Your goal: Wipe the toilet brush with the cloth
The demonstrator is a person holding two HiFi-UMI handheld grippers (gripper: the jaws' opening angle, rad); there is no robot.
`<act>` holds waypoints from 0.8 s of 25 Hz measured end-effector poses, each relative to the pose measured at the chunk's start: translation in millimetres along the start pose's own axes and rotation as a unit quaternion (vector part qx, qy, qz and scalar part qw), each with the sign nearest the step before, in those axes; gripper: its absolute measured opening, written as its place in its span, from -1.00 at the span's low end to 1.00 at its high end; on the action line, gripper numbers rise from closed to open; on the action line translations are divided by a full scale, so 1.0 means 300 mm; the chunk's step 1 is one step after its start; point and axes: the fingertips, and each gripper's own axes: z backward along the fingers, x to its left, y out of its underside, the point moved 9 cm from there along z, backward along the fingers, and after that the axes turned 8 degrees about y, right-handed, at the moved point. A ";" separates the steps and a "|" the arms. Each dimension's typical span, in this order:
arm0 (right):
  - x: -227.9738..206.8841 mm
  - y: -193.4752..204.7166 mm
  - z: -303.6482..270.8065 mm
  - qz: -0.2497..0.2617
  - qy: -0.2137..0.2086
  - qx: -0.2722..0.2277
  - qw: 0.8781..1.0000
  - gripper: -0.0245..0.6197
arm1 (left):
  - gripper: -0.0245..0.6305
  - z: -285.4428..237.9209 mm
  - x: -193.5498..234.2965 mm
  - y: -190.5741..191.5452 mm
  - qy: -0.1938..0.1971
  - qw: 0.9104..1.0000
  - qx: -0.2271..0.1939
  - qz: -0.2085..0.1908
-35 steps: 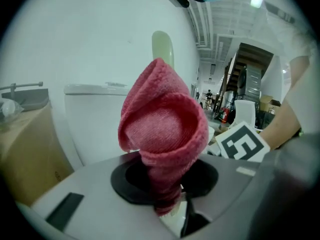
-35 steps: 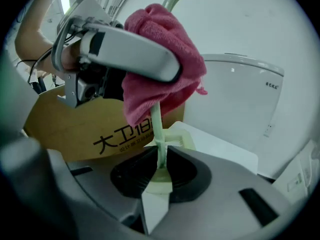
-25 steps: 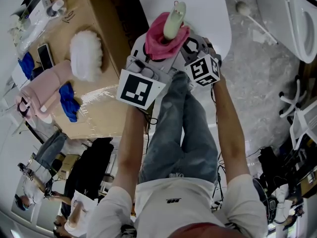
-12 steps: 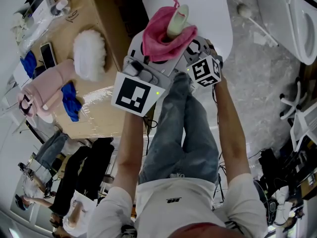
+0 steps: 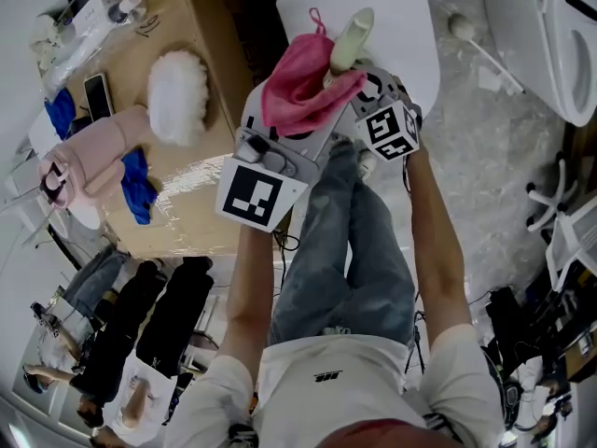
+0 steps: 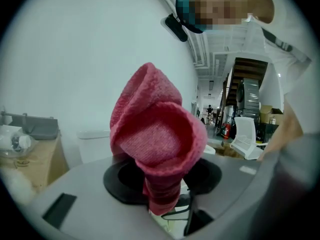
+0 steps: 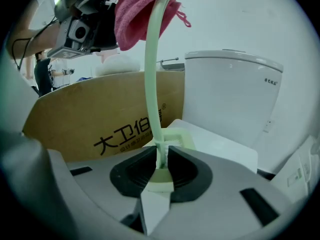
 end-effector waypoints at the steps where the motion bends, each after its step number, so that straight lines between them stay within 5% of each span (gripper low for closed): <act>1: 0.001 -0.002 0.001 -0.001 0.001 0.001 1.000 -0.71 | -0.38 0.011 -0.005 0.005 -0.004 1.000 0.000 0.003; 8: -0.003 -0.032 0.038 -0.012 0.009 -0.019 1.000 -0.62 | -0.38 0.080 -0.038 0.043 -0.031 0.999 0.002 0.016; 20: -0.003 -0.170 0.296 -0.037 0.045 -0.121 0.991 -0.65 | -0.38 0.175 -0.125 0.066 -0.069 0.997 -0.008 0.021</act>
